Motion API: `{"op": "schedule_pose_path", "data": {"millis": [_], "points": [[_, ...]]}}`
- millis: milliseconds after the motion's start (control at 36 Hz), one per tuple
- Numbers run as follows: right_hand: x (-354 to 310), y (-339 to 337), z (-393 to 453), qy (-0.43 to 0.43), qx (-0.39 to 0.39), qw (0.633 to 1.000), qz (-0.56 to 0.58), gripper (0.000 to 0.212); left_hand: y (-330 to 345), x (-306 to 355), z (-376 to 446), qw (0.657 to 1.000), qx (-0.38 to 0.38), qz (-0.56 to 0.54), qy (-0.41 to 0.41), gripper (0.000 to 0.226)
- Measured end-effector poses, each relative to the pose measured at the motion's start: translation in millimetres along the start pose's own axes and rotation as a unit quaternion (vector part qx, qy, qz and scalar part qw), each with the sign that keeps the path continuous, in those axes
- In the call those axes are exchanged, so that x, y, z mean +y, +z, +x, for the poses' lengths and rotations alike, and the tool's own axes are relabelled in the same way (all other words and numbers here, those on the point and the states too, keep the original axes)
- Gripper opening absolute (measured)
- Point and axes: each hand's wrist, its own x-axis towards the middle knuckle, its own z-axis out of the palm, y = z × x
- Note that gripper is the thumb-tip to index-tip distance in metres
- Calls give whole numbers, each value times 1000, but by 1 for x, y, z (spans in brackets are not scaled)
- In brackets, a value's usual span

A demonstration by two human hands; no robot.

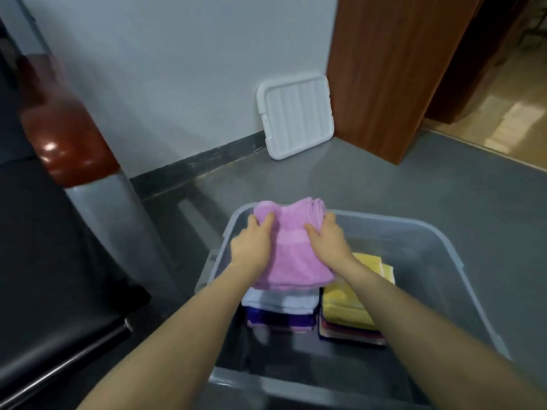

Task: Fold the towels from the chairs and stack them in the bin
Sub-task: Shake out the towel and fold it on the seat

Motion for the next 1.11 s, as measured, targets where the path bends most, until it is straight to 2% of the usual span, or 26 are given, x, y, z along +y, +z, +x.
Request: {"op": "schedule_pose_path", "data": {"millis": [111,167,250,306,389,500,583,667,722,806,889,1000,1111], "points": [[33,30,13,27,-45,999,9,31,30,-6,6,998,-34,-33,-41,41],[52,47,19,40,-82,996,-7,34,52,-9,13,996,-64,-5,-60,46],[73,70,18,60,-135,989,-22,44,82,-15,15,987,-132,56,-78,57],[82,78,14,59,-150,987,13,60,96,-18,14,981,-157,82,-77,56],[87,81,12,1,-160,984,82,81,112,-23,15,980,-158,108,-50,47],[92,77,11,-83,-155,981,86,82,127,-30,20,982,-160,90,-39,46],[97,78,5,-105,-161,981,-2,65,132,-35,21,984,-163,70,-26,48],[102,83,1,-82,-104,960,-246,60,134,-41,20,982,-182,52,-9,52],[98,81,1,-67,-79,937,-333,63,132,-43,19,980,-194,53,-5,53],[96,81,6,-94,-120,911,-383,63,129,-41,20,977,-202,75,1,53],[93,81,9,-73,-180,886,-421,63,125,-40,20,973,-210,96,9,53],[88,78,6,-46,-176,900,-397,63,114,-37,18,972,-208,109,22,51],[73,68,1,-47,-128,926,-351,55,98,-35,8,984,-135,107,45,50]]}}
